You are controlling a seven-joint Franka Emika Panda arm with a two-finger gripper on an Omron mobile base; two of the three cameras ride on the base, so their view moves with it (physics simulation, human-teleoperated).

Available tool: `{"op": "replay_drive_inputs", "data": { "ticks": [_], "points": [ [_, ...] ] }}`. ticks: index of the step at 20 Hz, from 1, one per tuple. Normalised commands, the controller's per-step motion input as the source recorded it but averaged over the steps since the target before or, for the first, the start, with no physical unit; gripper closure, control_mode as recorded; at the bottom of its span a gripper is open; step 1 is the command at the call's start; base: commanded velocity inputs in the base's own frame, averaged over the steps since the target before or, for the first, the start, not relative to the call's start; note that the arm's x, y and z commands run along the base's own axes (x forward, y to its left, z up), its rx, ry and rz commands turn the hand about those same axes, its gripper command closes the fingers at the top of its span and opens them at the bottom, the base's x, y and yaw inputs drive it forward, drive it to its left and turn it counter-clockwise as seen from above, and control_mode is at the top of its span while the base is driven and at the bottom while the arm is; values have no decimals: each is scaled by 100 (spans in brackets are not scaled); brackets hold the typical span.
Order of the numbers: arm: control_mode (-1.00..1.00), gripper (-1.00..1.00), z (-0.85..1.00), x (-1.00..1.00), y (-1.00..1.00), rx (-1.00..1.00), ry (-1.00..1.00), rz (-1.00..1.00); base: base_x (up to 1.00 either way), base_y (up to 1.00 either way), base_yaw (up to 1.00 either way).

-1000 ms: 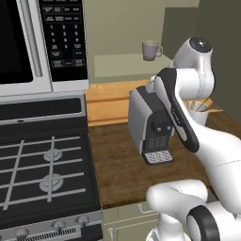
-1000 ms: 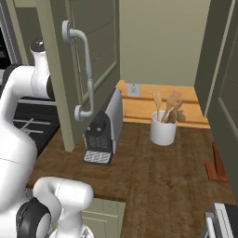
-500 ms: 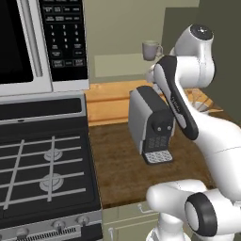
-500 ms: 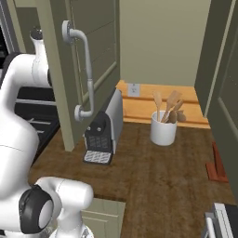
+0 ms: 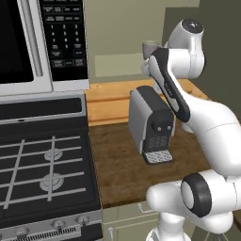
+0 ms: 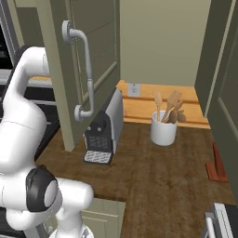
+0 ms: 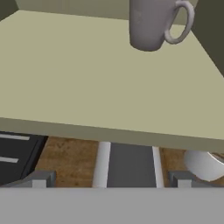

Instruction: Gather all objects into one cabinet and sort the glasses and bowls to opposite sides.

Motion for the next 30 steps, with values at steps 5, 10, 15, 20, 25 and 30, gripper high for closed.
{"op": "replay_drive_inputs", "data": {
  "ticks": [5,10,15,20,25,30],
  "points": [
    [-100,-100,0,56,-15,0,-4,-5,0,0,0],
    [-100,-100,0,48,-11,0,-6,-5,0,0,0],
    [-100,-100,5,43,0,0,-2,-5,0,0,0],
    [-100,-100,20,38,0,0,0,-6,0,0,0],
    [-100,-100,33,26,-12,6,0,-3,0,0,0],
    [-100,-100,25,10,-38,9,0,0,0,0,0]
  ]
}}
